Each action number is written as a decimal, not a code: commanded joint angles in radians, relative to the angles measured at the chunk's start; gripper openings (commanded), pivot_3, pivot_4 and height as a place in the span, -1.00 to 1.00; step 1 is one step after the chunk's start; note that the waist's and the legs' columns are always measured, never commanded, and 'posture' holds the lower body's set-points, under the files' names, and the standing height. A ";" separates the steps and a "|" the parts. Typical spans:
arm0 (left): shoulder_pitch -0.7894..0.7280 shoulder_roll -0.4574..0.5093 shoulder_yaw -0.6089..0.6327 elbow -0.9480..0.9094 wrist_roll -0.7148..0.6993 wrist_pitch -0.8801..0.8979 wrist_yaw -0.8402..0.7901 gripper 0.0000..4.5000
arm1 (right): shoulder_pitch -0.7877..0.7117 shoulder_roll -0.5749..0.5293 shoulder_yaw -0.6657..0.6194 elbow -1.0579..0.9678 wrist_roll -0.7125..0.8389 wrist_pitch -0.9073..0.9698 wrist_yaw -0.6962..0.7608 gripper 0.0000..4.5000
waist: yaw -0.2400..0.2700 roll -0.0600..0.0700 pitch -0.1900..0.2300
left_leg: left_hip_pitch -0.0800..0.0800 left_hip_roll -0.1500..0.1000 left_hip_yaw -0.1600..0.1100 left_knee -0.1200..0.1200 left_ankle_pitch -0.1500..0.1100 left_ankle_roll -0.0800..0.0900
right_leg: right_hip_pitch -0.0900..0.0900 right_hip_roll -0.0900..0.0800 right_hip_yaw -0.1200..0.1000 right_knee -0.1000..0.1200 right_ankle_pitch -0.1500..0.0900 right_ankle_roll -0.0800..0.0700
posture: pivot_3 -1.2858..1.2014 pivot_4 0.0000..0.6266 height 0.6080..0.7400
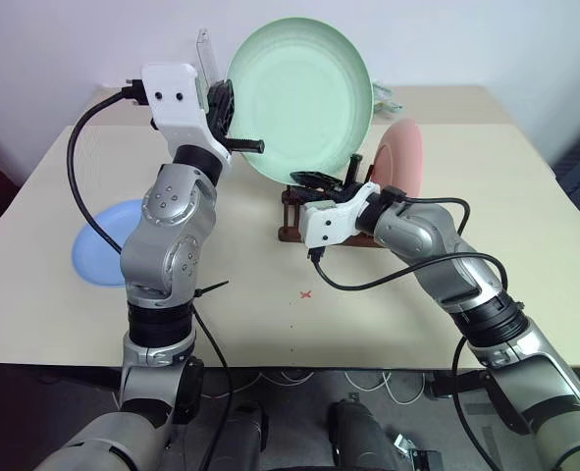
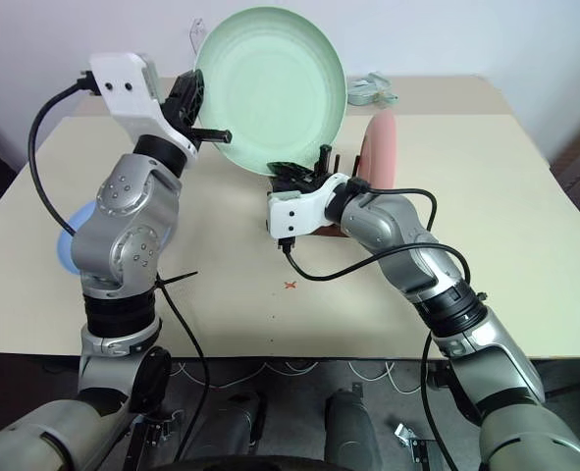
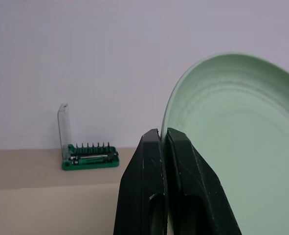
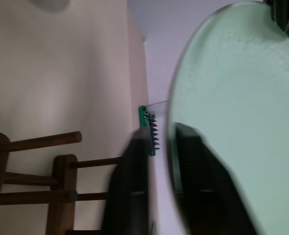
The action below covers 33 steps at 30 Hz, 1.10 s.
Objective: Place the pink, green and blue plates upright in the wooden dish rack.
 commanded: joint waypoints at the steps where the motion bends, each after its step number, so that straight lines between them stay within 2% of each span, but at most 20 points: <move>1: -0.013 0.000 0.033 -0.023 -0.025 -0.005 -0.015 -1.00 | -0.020 0.013 -0.026 -0.016 -0.017 -0.014 -0.020 -0.98 | 0.001 0.000 0.000 | 0.000 0.000 0.000 0.000 0.000 0.000 | 0.000 0.000 0.000 0.000 0.000 0.000 | 0.03 -0.52 1.00; 4: -0.025 -0.026 0.088 -0.013 -0.091 -0.020 -0.026 -1.00 | -0.017 0.019 -0.029 -0.018 -0.024 -0.016 -0.019 -0.98 | 0.001 0.000 0.000 | 0.000 0.000 0.000 0.000 0.000 0.000 | 0.000 0.000 0.000 0.000 0.000 0.000 | 0.03 -0.52 1.00; 7: -0.051 -0.072 0.213 0.010 -0.196 -0.072 0.008 -0.58 | -0.014 0.026 -0.037 -0.023 -0.018 -0.019 -0.018 -1.00 | 0.001 0.000 0.000 | 0.000 0.000 0.000 0.000 0.000 0.000 | 0.000 0.000 0.000 0.000 0.000 0.000 | 0.03 -0.52 1.00; 14: -0.095 0.029 0.349 0.135 -0.176 -0.211 0.055 0.99 | -0.006 0.100 -0.097 -0.054 0.115 0.032 0.001 -1.00 | -0.001 0.000 0.000 | 0.000 0.000 0.000 0.000 0.000 0.000 | 0.000 0.000 0.000 0.000 0.000 0.000 | 0.03 -0.52 1.00; 17: -0.057 0.130 0.323 0.196 -0.131 -0.236 -0.024 0.99 | -0.007 0.155 -0.151 -0.100 0.230 0.113 0.028 -1.00 | 0.000 0.000 0.000 | 0.000 0.000 0.000 0.001 0.000 0.000 | 0.000 0.000 0.000 0.000 0.000 0.000 | 0.03 -0.52 1.00; 20: 0.032 0.246 0.214 0.239 -0.042 -0.272 -0.165 0.99 | 0.001 0.212 -0.214 -0.164 0.371 0.232 0.058 -1.00 | -0.002 0.000 0.000 | 0.000 0.000 0.000 0.000 0.000 0.000 | 0.000 0.000 0.000 0.000 0.000 0.000 | 0.03 -0.52 1.00; 22: 0.129 0.296 0.146 0.237 -0.047 -0.276 -0.310 0.99 | 0.013 0.258 -0.274 -0.235 0.504 0.358 0.069 -1.00 | -0.002 0.001 0.000 | 0.000 0.000 0.000 0.000 0.000 0.000 | 0.000 0.000 0.000 0.000 0.000 0.000 | 0.03 -0.52 1.00; 26: 0.267 0.341 0.051 0.175 -0.104 -0.257 -0.522 0.99 | 0.053 0.297 -0.339 -0.366 0.692 0.557 0.083 -1.00 | 0.000 0.001 0.000 | 0.000 0.000 -0.001 0.000 0.000 0.000 | 0.000 0.000 0.000 0.000 0.000 -0.001 | 0.03 -0.52 1.00; 33: 0.432 0.349 -0.122 0.056 -0.151 -0.243 -0.770 0.99 | 0.140 0.388 -0.471 -0.496 0.944 0.841 -0.058 -1.00 | -0.003 0.003 0.000 | 0.000 0.001 -0.001 -0.002 -0.002 0.004 | -0.002 0.000 0.001 0.002 0.001 -0.002 | 0.03 -0.52 1.00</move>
